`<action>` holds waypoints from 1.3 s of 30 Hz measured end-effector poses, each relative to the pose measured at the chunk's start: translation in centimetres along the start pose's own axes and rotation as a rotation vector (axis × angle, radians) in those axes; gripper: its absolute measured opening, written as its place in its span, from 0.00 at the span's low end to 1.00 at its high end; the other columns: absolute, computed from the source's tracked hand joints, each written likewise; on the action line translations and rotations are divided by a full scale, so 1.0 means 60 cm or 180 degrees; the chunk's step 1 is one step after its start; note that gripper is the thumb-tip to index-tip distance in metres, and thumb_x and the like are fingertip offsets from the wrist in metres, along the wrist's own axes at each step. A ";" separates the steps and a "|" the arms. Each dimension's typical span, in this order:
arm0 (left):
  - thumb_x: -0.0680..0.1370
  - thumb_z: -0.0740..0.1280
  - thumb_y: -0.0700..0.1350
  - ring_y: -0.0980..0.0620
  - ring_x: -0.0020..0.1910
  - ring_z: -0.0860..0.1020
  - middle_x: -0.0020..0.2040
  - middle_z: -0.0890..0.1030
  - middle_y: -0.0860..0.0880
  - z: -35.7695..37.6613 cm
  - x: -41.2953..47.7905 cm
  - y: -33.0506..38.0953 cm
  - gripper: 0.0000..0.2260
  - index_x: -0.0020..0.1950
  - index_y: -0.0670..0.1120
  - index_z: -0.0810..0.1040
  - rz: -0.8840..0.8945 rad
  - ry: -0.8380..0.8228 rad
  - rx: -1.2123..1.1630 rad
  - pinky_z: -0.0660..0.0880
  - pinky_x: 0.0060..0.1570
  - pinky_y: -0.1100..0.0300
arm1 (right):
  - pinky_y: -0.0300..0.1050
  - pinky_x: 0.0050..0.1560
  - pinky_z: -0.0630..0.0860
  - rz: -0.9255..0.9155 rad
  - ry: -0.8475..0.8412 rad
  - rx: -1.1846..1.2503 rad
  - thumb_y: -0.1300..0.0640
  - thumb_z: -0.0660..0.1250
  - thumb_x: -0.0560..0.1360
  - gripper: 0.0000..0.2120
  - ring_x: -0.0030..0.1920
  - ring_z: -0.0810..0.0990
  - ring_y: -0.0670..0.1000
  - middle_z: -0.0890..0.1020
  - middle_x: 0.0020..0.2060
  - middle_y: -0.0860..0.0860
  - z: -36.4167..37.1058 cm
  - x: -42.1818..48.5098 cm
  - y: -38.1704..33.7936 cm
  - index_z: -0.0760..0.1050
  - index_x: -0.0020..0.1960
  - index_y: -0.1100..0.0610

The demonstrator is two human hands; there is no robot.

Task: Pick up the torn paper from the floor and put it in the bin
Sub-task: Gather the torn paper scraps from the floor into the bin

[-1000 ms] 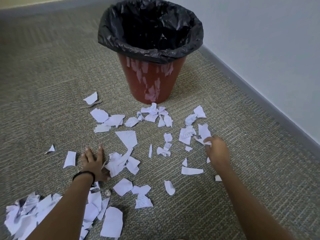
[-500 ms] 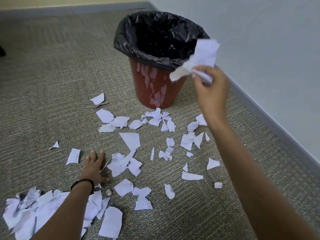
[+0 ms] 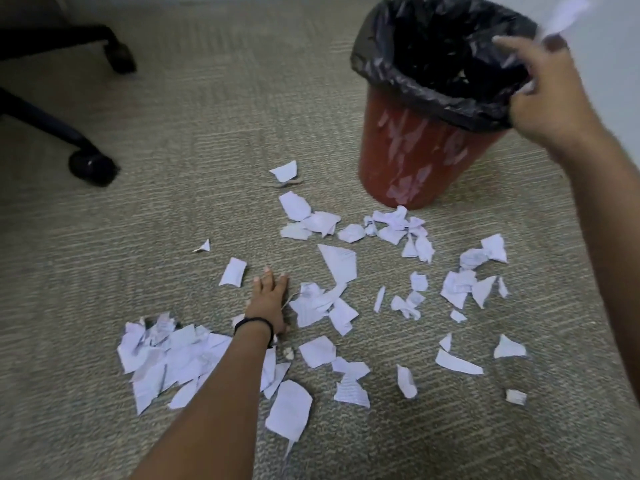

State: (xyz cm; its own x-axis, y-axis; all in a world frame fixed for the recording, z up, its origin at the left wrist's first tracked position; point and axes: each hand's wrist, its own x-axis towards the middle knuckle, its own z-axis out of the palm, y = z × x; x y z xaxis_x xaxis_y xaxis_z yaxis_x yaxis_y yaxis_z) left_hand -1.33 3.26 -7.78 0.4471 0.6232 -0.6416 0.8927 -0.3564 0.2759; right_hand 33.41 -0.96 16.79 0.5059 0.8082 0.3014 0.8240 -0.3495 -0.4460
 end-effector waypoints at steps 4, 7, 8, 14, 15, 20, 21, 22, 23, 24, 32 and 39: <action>0.74 0.71 0.41 0.43 0.77 0.40 0.77 0.36 0.46 -0.036 -0.002 -0.024 0.44 0.77 0.49 0.40 0.0317 -0.0514 -0.0022 0.52 0.74 0.46 | 0.45 0.74 0.52 -0.0498 -0.0544 -0.0273 0.79 0.52 0.66 0.38 0.76 0.51 0.55 0.52 0.76 0.56 0.003 -0.001 -0.005 0.66 0.71 0.53; 0.76 0.69 0.44 0.45 0.77 0.42 0.78 0.37 0.47 -0.057 -0.003 -0.045 0.41 0.78 0.50 0.43 0.0507 -0.0723 0.0143 0.52 0.75 0.48 | 0.42 0.74 0.55 -0.0634 -0.0079 -0.0048 0.76 0.49 0.66 0.32 0.75 0.57 0.53 0.58 0.75 0.55 0.007 -0.030 -0.030 0.75 0.63 0.59; 0.77 0.68 0.45 0.46 0.78 0.44 0.78 0.39 0.48 -0.061 -0.004 -0.048 0.38 0.78 0.50 0.45 0.0557 -0.0763 0.0252 0.53 0.75 0.50 | 0.43 0.73 0.59 -0.0665 0.0186 0.0088 0.74 0.49 0.66 0.30 0.74 0.61 0.52 0.63 0.73 0.55 0.015 -0.045 -0.035 0.77 0.61 0.59; 0.80 0.62 0.42 0.48 0.75 0.60 0.77 0.58 0.49 -0.051 -0.046 -0.101 0.24 0.75 0.52 0.61 0.0896 0.0306 0.0050 0.61 0.71 0.54 | 0.41 0.58 0.72 -0.0344 -0.0246 0.1134 0.71 0.56 0.74 0.22 0.57 0.74 0.45 0.74 0.60 0.48 0.151 -0.227 -0.072 0.76 0.58 0.50; 0.80 0.61 0.42 0.46 0.75 0.59 0.77 0.57 0.49 -0.050 -0.055 -0.118 0.24 0.75 0.51 0.61 0.0854 0.0620 0.0174 0.59 0.72 0.53 | 0.40 0.57 0.70 -0.0177 -0.0710 0.1262 0.67 0.58 0.76 0.19 0.55 0.74 0.43 0.73 0.60 0.48 0.184 -0.266 -0.076 0.73 0.60 0.47; 0.78 0.62 0.56 0.43 0.77 0.43 0.78 0.44 0.49 -0.039 -0.100 -0.204 0.32 0.77 0.54 0.49 -0.0155 0.0693 0.0269 0.50 0.73 0.42 | 0.50 0.70 0.59 0.0117 -0.3036 0.1160 0.48 0.66 0.75 0.32 0.75 0.54 0.53 0.49 0.76 0.50 0.299 -0.434 -0.097 0.54 0.74 0.43; 0.77 0.63 0.59 0.43 0.77 0.42 0.78 0.42 0.48 -0.032 -0.107 -0.220 0.35 0.77 0.55 0.47 -0.0287 0.0403 0.0268 0.50 0.74 0.40 | 0.51 0.71 0.59 0.0187 -0.3186 0.1213 0.48 0.68 0.74 0.35 0.76 0.51 0.53 0.45 0.76 0.49 0.308 -0.460 -0.106 0.53 0.75 0.42; 0.75 0.65 0.61 0.42 0.77 0.41 0.78 0.41 0.47 -0.025 -0.115 -0.235 0.39 0.77 0.55 0.45 -0.0332 0.0073 0.0260 0.50 0.74 0.40 | 0.53 0.71 0.58 0.0221 -0.3246 0.1248 0.48 0.70 0.72 0.38 0.76 0.47 0.53 0.41 0.76 0.48 0.318 -0.480 -0.114 0.52 0.75 0.41; 0.72 0.67 0.62 0.42 0.77 0.40 0.78 0.39 0.46 -0.021 -0.122 -0.246 0.43 0.77 0.54 0.44 -0.0320 -0.0235 0.0208 0.50 0.74 0.41 | 0.55 0.72 0.56 0.0163 -0.3283 0.1193 0.48 0.71 0.71 0.39 0.76 0.43 0.53 0.39 0.75 0.47 0.326 -0.494 -0.122 0.51 0.75 0.41; 0.69 0.70 0.63 0.42 0.77 0.40 0.77 0.37 0.46 -0.021 -0.128 -0.253 0.47 0.77 0.54 0.42 -0.0286 -0.0457 0.0131 0.50 0.74 0.41 | 0.57 0.73 0.54 0.0022 -0.3296 0.1039 0.47 0.71 0.71 0.40 0.76 0.40 0.54 0.37 0.75 0.47 0.332 -0.504 -0.131 0.50 0.75 0.40; 0.68 0.77 0.44 0.44 0.76 0.51 0.77 0.45 0.46 -0.033 -0.148 -0.275 0.45 0.77 0.55 0.51 -0.0048 -0.0195 0.0030 0.63 0.71 0.48 | 0.68 0.72 0.42 -0.1733 -0.3006 -0.0314 0.49 0.67 0.74 0.39 0.76 0.37 0.59 0.39 0.76 0.57 0.373 -0.508 -0.206 0.45 0.76 0.45; 0.67 0.77 0.43 0.42 0.74 0.56 0.75 0.51 0.43 -0.009 -0.144 -0.262 0.42 0.75 0.56 0.58 -0.0158 0.0197 -0.0255 0.63 0.71 0.49 | 0.66 0.72 0.43 -0.2273 -0.3485 -0.0082 0.65 0.63 0.76 0.29 0.75 0.37 0.62 0.39 0.76 0.59 0.405 -0.552 -0.278 0.61 0.74 0.51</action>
State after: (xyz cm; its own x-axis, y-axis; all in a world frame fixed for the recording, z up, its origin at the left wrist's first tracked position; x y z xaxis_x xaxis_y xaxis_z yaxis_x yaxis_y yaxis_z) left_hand -19.21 3.84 -6.21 0.4027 0.6814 -0.6111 0.9144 -0.2687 0.3030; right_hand -3.25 -10.37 -6.22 -0.5008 0.7777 -0.3798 0.8335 0.3150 -0.4540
